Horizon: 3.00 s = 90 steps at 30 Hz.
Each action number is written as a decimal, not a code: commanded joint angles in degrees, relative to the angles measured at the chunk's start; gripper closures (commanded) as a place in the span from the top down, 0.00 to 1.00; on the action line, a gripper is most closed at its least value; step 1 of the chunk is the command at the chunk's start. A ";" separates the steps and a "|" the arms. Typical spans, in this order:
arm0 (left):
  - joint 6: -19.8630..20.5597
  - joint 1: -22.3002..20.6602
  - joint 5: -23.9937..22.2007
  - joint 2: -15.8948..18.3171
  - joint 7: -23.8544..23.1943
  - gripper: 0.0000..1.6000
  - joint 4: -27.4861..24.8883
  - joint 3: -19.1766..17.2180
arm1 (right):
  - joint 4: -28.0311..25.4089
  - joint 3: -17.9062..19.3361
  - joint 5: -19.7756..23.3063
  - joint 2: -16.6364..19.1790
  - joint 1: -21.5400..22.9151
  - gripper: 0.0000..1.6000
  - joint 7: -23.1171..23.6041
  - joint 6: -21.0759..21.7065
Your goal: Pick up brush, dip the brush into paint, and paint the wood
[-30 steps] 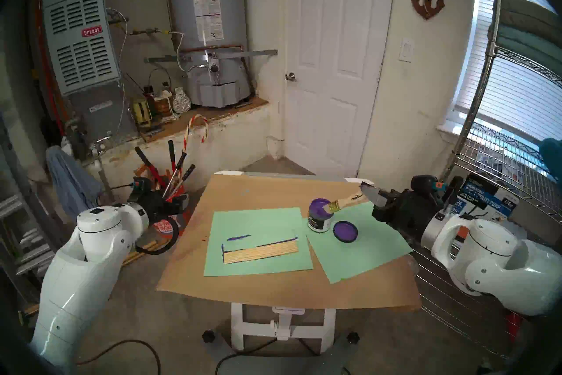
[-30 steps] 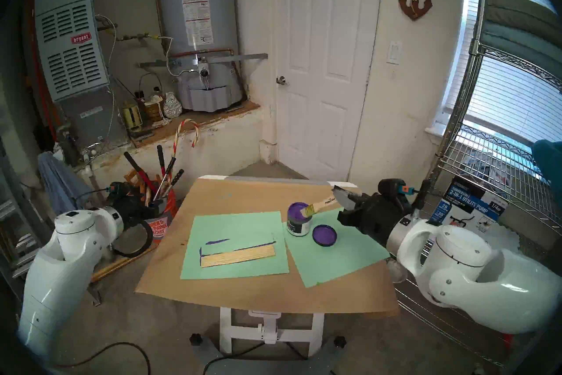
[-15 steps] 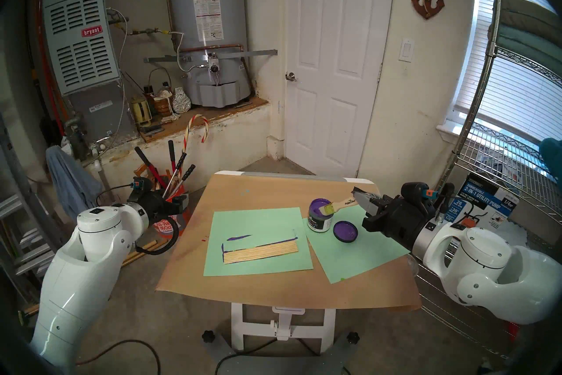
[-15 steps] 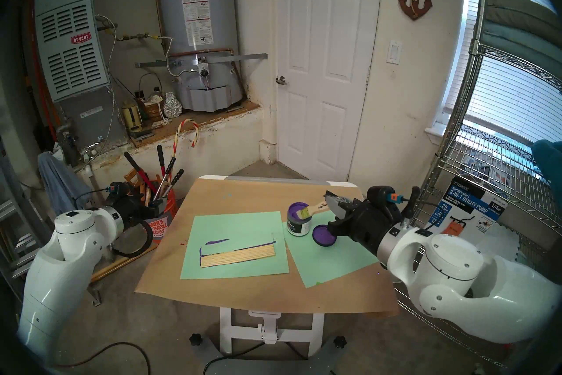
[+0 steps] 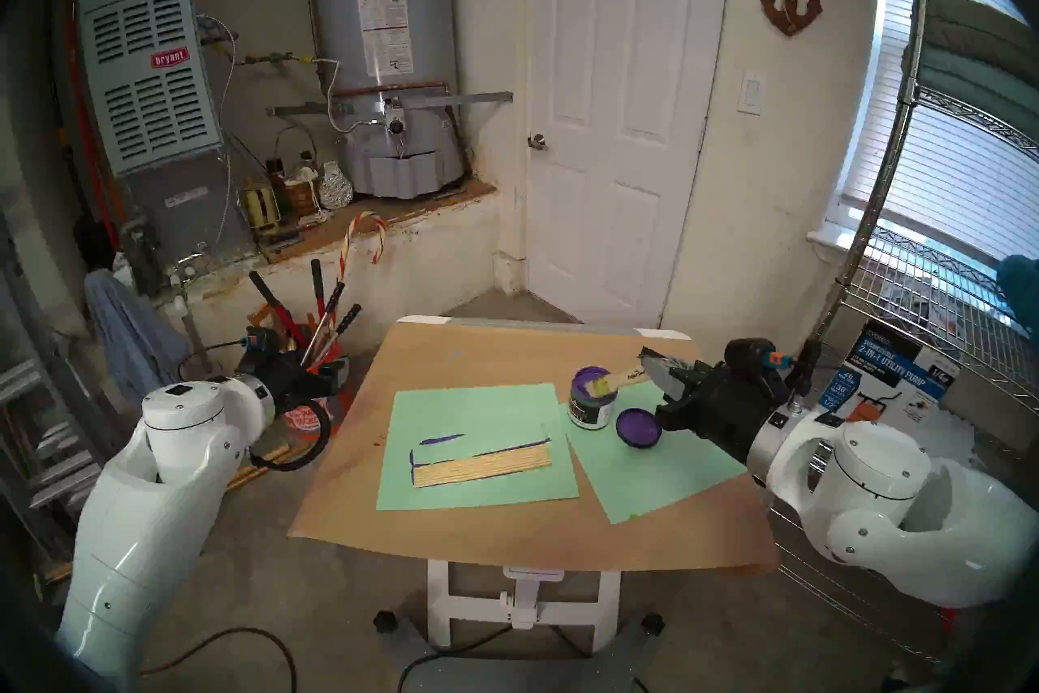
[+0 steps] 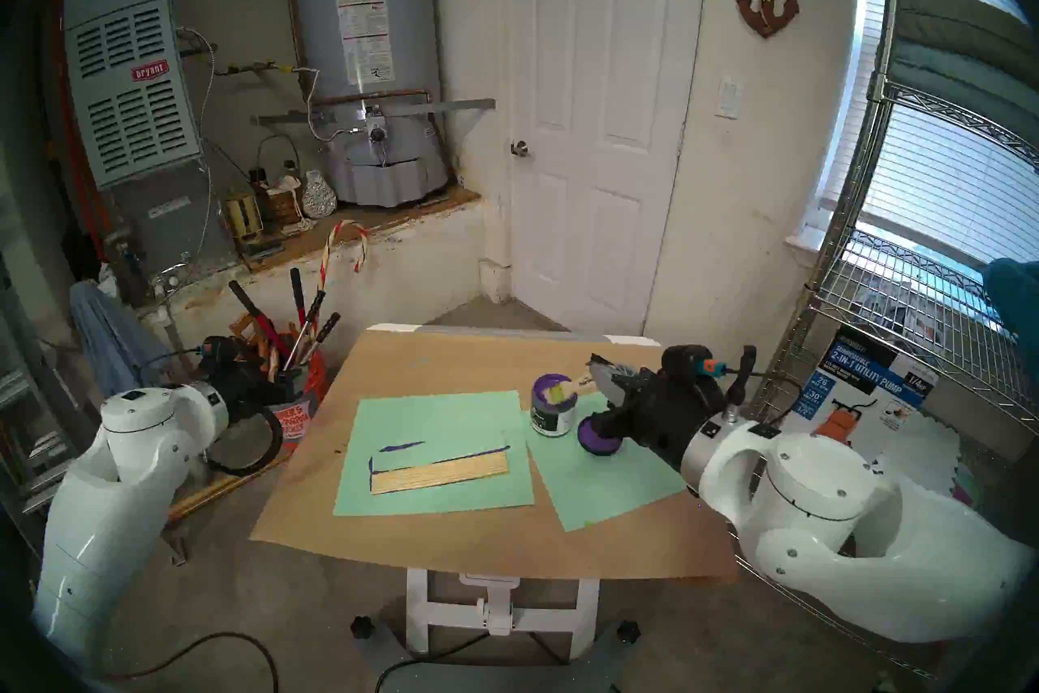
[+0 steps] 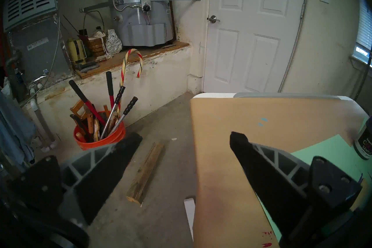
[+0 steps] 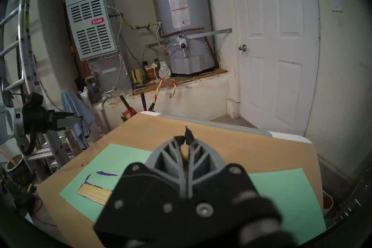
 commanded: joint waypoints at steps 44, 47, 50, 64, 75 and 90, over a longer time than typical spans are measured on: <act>-0.14 -0.27 -0.14 0.07 0.11 1.00 -1.00 -0.65 | -1.84 18.89 11.20 1.86 -16.11 0.00 3.14 -7.85; -0.14 -0.27 -0.14 0.07 0.11 1.00 -1.00 -0.65 | -1.80 18.34 11.13 1.70 -15.78 0.00 3.20 -7.90; -0.14 -0.27 -0.14 0.07 0.11 1.00 -1.00 -0.65 | -1.74 17.88 11.08 1.62 -15.50 0.00 3.24 -7.88; -0.15 -0.28 -0.13 0.07 0.10 1.00 -0.98 -0.64 | -0.59 12.46 12.16 -0.28 -9.88 0.00 3.87 -6.87; -0.15 -0.28 -0.13 0.07 0.10 1.00 -0.98 -0.64 | 0.34 9.49 12.30 -1.73 -5.48 0.00 3.73 -6.05; -0.15 -0.28 -0.13 0.07 0.10 1.00 -0.98 -0.64 | 1.08 8.26 13.77 -3.41 -3.09 0.00 3.93 -5.30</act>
